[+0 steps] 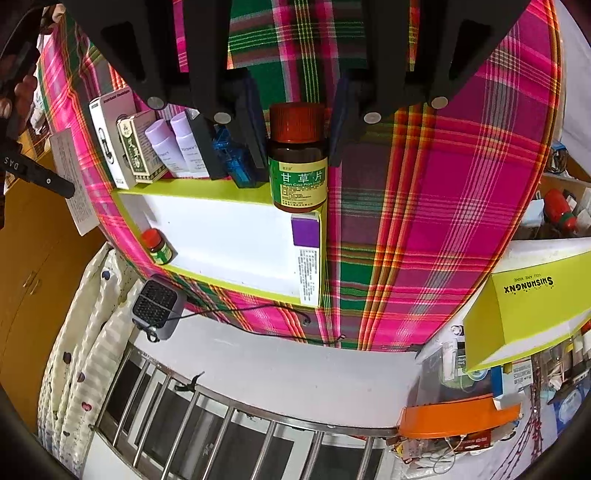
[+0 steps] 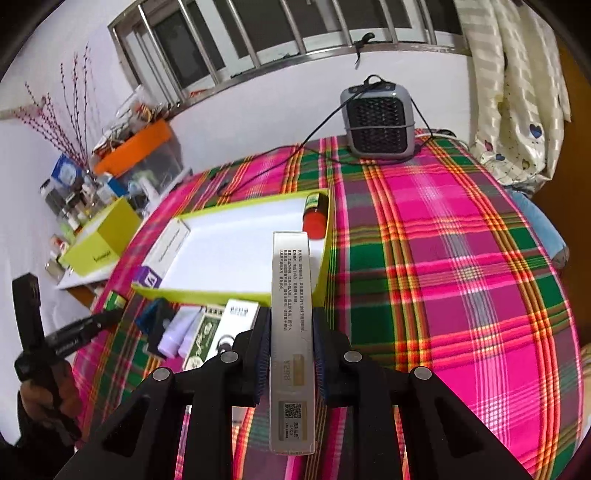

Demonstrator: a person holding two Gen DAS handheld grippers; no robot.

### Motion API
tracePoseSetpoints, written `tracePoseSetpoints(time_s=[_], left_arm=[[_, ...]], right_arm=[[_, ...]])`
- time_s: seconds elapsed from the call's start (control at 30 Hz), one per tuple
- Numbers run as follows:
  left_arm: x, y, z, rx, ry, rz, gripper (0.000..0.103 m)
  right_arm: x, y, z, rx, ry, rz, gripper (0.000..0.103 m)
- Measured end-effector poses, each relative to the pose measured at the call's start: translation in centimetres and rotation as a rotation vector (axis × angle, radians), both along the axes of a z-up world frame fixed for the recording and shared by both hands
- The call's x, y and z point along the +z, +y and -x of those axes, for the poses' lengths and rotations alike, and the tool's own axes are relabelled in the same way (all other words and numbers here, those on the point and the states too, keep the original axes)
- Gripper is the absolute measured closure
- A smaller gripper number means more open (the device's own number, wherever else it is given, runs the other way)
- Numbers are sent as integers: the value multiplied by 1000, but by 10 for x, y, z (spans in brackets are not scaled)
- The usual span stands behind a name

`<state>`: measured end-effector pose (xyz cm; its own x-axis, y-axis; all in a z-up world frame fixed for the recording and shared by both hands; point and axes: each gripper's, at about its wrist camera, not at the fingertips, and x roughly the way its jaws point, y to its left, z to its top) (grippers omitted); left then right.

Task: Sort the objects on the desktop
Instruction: 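Close right gripper on the tall white box while left gripper grasps the bottle, then carry the white box into the tray beside the purple box while left holds bottle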

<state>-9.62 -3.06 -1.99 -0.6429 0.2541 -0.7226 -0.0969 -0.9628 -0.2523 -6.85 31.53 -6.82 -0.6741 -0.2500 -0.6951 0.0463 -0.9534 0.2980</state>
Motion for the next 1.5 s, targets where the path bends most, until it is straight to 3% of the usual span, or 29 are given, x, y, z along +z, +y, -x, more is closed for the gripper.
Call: tracePoseSetpoints(time_s=[0.53, 0.7, 1.03, 1.27, 1.5], left_arm=[[9, -5, -6, -7, 47, -67, 70], [9, -8, -6, 4, 47, -75, 70], [8, -22, -10, 46, 40, -74, 70], [9, -27, -13, 62, 43, -77, 70], [9, -35, -16, 81, 46, -77, 70]], right_arm=[[28, -22, 16, 54, 66, 43, 81], [36, -36, 31, 86, 68, 103, 81], [24, -80, 88, 160, -61, 305, 81], [16, -111, 126, 168, -127, 298, 81], [-3, -148, 167, 142, -183, 208, 81]])
